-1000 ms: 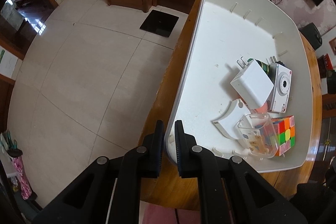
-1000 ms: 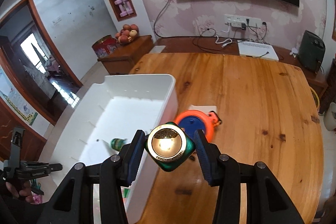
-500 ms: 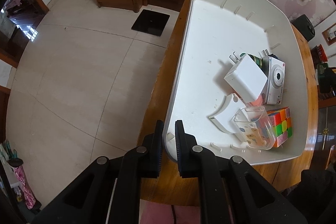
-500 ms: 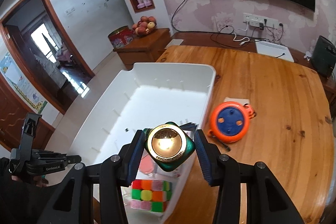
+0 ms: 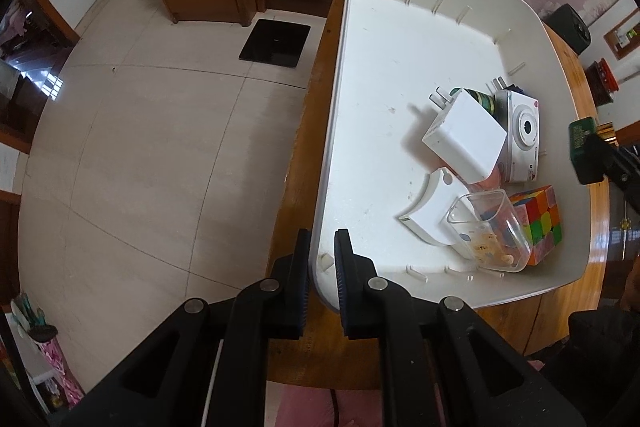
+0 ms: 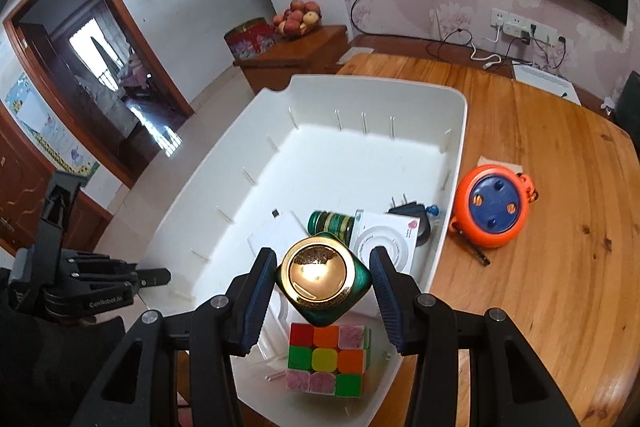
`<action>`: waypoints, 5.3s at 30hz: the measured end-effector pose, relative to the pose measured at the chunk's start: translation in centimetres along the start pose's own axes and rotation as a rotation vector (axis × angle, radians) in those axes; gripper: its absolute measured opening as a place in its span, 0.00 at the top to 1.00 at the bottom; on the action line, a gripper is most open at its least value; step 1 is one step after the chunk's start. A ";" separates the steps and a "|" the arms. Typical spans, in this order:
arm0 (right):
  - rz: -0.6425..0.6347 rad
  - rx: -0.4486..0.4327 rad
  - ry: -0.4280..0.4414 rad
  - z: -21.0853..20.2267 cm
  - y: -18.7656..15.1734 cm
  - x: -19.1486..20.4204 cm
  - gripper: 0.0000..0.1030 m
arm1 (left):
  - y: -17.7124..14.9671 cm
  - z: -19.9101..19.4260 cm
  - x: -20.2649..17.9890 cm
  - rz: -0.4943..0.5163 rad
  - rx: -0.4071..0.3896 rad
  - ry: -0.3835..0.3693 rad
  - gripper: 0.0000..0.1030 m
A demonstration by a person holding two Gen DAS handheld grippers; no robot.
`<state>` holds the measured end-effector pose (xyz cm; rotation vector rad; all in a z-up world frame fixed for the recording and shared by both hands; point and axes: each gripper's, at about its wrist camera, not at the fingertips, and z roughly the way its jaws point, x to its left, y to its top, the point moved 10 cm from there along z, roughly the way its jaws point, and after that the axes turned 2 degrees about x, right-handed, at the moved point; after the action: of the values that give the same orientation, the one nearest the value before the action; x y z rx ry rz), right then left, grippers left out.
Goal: Organize rigid objects
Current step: 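Lower the jar into the tray beside the Rubik's cube and release, then move the right tool to the orange-and-blue cable reel, then grasp the orange cable reel with the right tool and lift it, then carry the cable reel into the tray and release it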
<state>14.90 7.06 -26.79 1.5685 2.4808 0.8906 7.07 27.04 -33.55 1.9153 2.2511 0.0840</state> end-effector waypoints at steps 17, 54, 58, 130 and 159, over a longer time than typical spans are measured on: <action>0.027 0.080 -0.042 0.9 -2.0 -0.7 0.52 | 0.8 0.5 -0.3 0.030 0.016 -0.003 0.87; 0.581 0.052 -0.100 -0.1 1.7 -15.9 0.18 | 0.6 1.2 -1.2 0.069 0.040 0.045 0.88; 0.623 0.081 -0.074 0.8 2.0 -16.7 0.18 | 0.6 1.3 -1.3 0.067 0.048 0.049 0.88; 0.728 -0.044 0.053 2.0 3.3 -19.0 0.24 | 1.0 2.9 -2.1 0.080 0.098 0.074 0.88; 0.269 0.086 0.152 -0.4 2.8 -2.1 0.24 | 1.5 1.2 -2.6 0.085 0.007 0.058 0.88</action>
<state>18.03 6.03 -25.51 1.9697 2.4750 0.9829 9.16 24.68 -34.26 2.0374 2.2082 0.1450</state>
